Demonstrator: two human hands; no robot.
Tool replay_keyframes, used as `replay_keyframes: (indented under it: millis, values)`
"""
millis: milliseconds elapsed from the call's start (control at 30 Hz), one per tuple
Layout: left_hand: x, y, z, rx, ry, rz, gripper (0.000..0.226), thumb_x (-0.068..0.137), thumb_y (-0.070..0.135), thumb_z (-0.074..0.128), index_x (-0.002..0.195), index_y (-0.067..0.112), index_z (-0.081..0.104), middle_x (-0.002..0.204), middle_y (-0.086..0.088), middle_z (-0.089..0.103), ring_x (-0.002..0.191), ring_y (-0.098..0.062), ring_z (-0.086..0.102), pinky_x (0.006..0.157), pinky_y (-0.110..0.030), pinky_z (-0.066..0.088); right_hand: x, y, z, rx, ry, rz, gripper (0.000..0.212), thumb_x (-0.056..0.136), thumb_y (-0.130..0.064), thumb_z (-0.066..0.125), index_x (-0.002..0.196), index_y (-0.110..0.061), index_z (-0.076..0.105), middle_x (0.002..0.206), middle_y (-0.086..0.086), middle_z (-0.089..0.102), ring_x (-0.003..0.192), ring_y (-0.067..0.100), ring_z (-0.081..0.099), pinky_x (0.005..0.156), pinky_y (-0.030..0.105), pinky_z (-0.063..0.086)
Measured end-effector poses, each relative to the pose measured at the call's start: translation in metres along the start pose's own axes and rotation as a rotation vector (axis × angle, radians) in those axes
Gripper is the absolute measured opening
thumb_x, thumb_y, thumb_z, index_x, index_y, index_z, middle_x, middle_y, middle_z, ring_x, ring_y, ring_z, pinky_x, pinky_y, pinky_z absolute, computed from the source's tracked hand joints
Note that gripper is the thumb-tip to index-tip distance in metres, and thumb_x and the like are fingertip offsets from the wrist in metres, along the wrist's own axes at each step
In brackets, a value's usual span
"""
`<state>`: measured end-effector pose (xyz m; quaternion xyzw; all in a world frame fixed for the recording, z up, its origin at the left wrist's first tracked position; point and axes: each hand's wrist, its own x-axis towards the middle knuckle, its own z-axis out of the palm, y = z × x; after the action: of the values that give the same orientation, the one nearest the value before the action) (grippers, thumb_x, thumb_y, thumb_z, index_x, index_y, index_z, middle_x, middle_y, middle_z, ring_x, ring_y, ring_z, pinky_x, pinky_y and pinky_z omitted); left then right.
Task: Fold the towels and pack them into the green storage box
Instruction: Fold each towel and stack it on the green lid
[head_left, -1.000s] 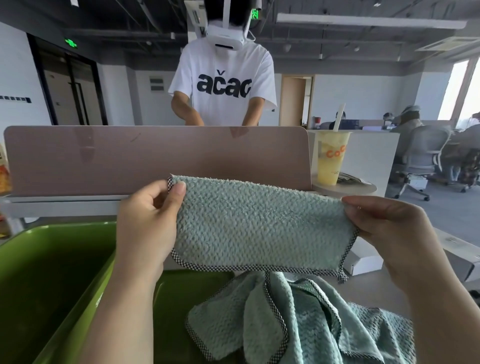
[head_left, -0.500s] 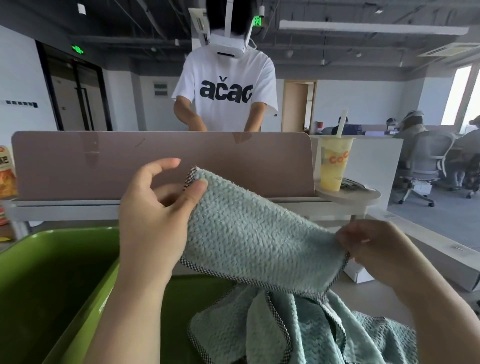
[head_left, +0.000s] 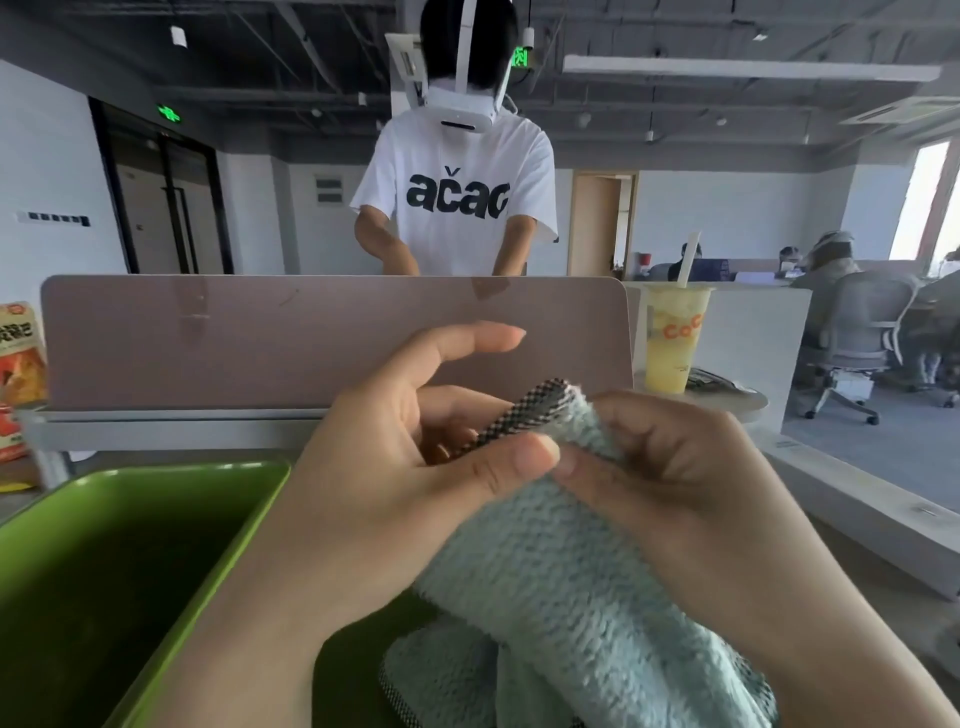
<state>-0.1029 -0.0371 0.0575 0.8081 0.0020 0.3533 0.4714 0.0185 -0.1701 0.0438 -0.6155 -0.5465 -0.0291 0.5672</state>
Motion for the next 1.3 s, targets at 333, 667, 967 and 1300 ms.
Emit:
replay_keyframes:
  millis: [333, 667, 967, 1300]
  values:
    - [-0.002, 0.003, -0.008, -0.252, 0.164, 0.062, 0.021, 0.055, 0.023, 0.082, 0.074, 0.031, 0.079, 0.078, 0.007, 0.077, 0.07, -0.003, 0.072, 0.057, -0.011, 0.052, -0.005, -0.009, -0.017, 0.225, 0.187, 0.067, 0.046, 0.069, -0.043, 0.075, 0.089, -0.002, 0.069, 0.083, 0.036, 0.064, 0.074, 0.041, 0.067, 0.075, 0.063, 0.052]
    - [0.001, 0.01, -0.002, -0.221, 0.326, 0.008, 0.028, 0.047, 0.043, 0.071, 0.074, 0.039, 0.076, 0.078, 0.01, 0.077, 0.072, -0.005, 0.072, 0.057, -0.016, 0.053, -0.003, -0.013, -0.008, 0.115, 0.284, -0.002, 0.03, 0.076, -0.01, 0.07, 0.092, -0.036, 0.07, 0.086, 0.01, 0.073, 0.068, 0.046, 0.067, 0.066, 0.053, 0.058]
    - [0.002, 0.011, 0.001, -0.214, 0.338, -0.039, 0.027, 0.043, 0.042, 0.072, 0.069, 0.035, 0.076, 0.072, 0.009, 0.076, 0.065, -0.005, 0.071, 0.057, -0.02, 0.051, -0.004, -0.021, -0.008, -0.043, 0.298, 0.069, 0.032, 0.058, -0.055, 0.07, 0.07, -0.026, 0.067, 0.065, 0.029, 0.065, 0.052, 0.045, 0.052, 0.049, 0.02, 0.029]
    - [0.002, 0.008, 0.004, -0.17, 0.352, -0.071, 0.033, 0.04, 0.049, 0.073, 0.068, 0.032, 0.076, 0.068, 0.002, 0.073, 0.062, -0.01, 0.067, 0.06, -0.027, 0.049, -0.003, -0.021, -0.007, -0.086, 0.441, 0.03, 0.032, 0.065, -0.049, 0.067, 0.071, -0.018, 0.061, 0.06, 0.013, 0.064, 0.057, 0.038, 0.053, 0.053, 0.043, 0.047]
